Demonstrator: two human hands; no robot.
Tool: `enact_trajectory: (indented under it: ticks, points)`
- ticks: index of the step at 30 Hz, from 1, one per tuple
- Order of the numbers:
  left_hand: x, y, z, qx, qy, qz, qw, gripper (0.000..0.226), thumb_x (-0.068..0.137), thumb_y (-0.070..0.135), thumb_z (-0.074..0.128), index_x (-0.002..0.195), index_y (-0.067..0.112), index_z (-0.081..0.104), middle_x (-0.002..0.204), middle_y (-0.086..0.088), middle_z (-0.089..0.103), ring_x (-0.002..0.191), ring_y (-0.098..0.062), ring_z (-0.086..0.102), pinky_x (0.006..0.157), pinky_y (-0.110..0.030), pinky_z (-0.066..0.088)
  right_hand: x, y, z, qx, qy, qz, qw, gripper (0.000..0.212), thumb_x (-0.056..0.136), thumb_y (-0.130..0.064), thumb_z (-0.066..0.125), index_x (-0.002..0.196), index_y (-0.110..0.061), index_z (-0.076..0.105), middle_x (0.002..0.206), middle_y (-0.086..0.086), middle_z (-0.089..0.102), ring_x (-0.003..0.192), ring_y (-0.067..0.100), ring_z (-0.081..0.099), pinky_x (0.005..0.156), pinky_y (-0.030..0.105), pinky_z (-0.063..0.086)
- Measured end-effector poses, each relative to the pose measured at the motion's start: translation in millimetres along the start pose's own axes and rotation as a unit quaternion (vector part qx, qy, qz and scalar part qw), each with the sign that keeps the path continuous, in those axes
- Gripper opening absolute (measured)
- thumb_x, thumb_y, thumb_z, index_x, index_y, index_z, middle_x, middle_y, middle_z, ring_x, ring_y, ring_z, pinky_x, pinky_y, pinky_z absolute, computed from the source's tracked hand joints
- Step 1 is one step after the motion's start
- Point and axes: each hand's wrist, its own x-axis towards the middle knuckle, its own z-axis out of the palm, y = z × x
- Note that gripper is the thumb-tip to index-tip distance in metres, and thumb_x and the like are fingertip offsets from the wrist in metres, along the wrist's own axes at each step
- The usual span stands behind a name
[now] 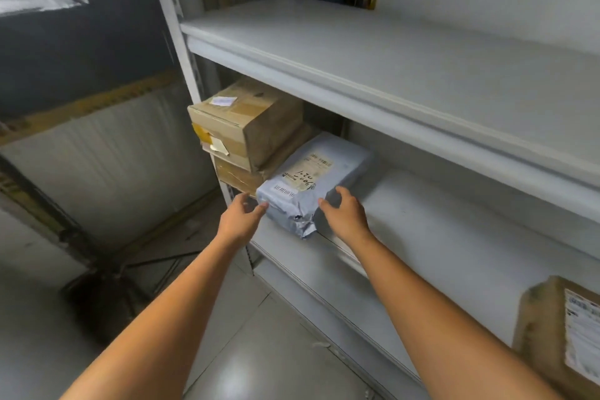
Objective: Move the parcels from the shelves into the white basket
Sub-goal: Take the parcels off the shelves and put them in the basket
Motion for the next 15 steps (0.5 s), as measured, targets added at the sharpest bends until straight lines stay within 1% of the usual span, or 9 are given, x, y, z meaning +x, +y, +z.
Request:
enact_trajectory:
  ticks: [2, 4, 6, 8, 9, 12, 14, 15]
  points:
    - [22, -5, 12, -0.032, -0.013, 0.011, 0.999, 0.059, 0.088, 0.048, 0.06, 0.137, 0.018, 0.044, 0.13, -0.009, 0.058, 0.113, -0.025, 0.057, 0.095, -0.038, 0.048, 17, 6, 19, 0.042, 0.014, 0.023, 0.999, 0.069, 0.092, -0.036, 0.062, 0.148, -0.009, 0.032, 0.149, 0.013, 0.041, 0.136, 0.029, 0.039, 0.106, 0.032, 0.034]
    - [40, -9, 23, -0.05, -0.011, 0.018, 0.999, 0.062, 0.087, 0.051, 0.06, 0.137, 0.017, 0.045, 0.131, -0.007, 0.057, 0.114, -0.024, 0.057, 0.092, -0.033, 0.045, 30, 11, 36, 0.098, 0.028, 0.042, 0.994, 0.073, 0.091, -0.035, 0.062, 0.149, -0.008, 0.029, 0.149, 0.013, 0.04, 0.136, 0.029, 0.04, 0.108, 0.033, 0.033]
    - [48, -12, 30, -0.073, 0.001, 0.008, 0.997, 0.066, 0.084, 0.057, 0.061, 0.135, 0.018, 0.046, 0.129, -0.004, 0.058, 0.111, -0.023, 0.057, 0.091, -0.034, 0.046, 40, 14, 51, 0.184, 0.027, 0.048, 0.981, 0.068, 0.091, -0.032, 0.062, 0.148, -0.01, 0.032, 0.146, 0.011, 0.046, 0.131, 0.027, 0.047, 0.111, 0.036, 0.037]
    - [51, -15, 33, -0.091, 0.008, 0.003, 0.996, 0.07, 0.081, 0.061, 0.062, 0.134, 0.018, 0.046, 0.126, -0.004, 0.058, 0.107, -0.021, 0.058, 0.091, -0.037, 0.049, 43, 14, 62, 0.266, 0.023, 0.055, 0.962, 0.068, 0.094, -0.028, 0.059, 0.151, -0.013, 0.026, 0.146, 0.009, 0.046, 0.128, 0.025, 0.05, 0.108, 0.04, 0.041]
    - [50, -15, 32, -0.087, 0.007, 0.005, 0.996, 0.071, 0.08, 0.061, 0.063, 0.134, 0.018, 0.046, 0.126, -0.003, 0.059, 0.107, -0.021, 0.058, 0.091, -0.037, 0.049, 43, 13, 66, 0.293, 0.023, 0.055, 0.954, 0.066, 0.096, -0.026, 0.056, 0.152, -0.014, 0.023, 0.145, 0.008, 0.047, 0.126, 0.024, 0.051, 0.106, 0.039, 0.043]
    - [41, -12, 27, -0.053, -0.012, 0.008, 0.998, 0.07, 0.078, 0.062, 0.063, 0.132, 0.018, 0.053, 0.124, -0.001, 0.061, 0.106, -0.021, 0.058, 0.089, -0.033, 0.047, 38, 13, 63, 0.318, 0.022, 0.049, 0.947, 0.058, 0.098, -0.019, 0.052, 0.151, -0.018, 0.027, 0.142, 0.006, 0.051, 0.119, 0.02, 0.055, 0.096, 0.03, 0.047]
    - [29, -12, 26, -0.055, -0.051, 0.003, 0.997, 0.064, 0.076, 0.066, 0.061, 0.125, 0.025, 0.059, 0.12, -0.001, 0.064, 0.1, -0.019, 0.061, 0.09, -0.036, 0.05, 31, 17, 50, 0.324, 0.007, 0.058, 0.944, 0.054, 0.098, -0.016, 0.05, 0.149, -0.021, 0.033, 0.138, 0.004, 0.054, 0.117, 0.019, 0.056, 0.094, 0.031, 0.049]
    - [23, -10, 26, -0.072, -0.077, -0.006, 0.994, 0.064, 0.076, 0.067, 0.06, 0.127, 0.028, 0.058, 0.121, -0.002, 0.063, 0.1, -0.02, 0.062, 0.09, -0.039, 0.051, 27, 22, 41, 0.326, -0.005, 0.065, 0.943, 0.051, 0.098, -0.015, 0.05, 0.147, -0.022, 0.037, 0.136, 0.003, 0.056, 0.117, 0.02, 0.058, 0.095, 0.033, 0.05]
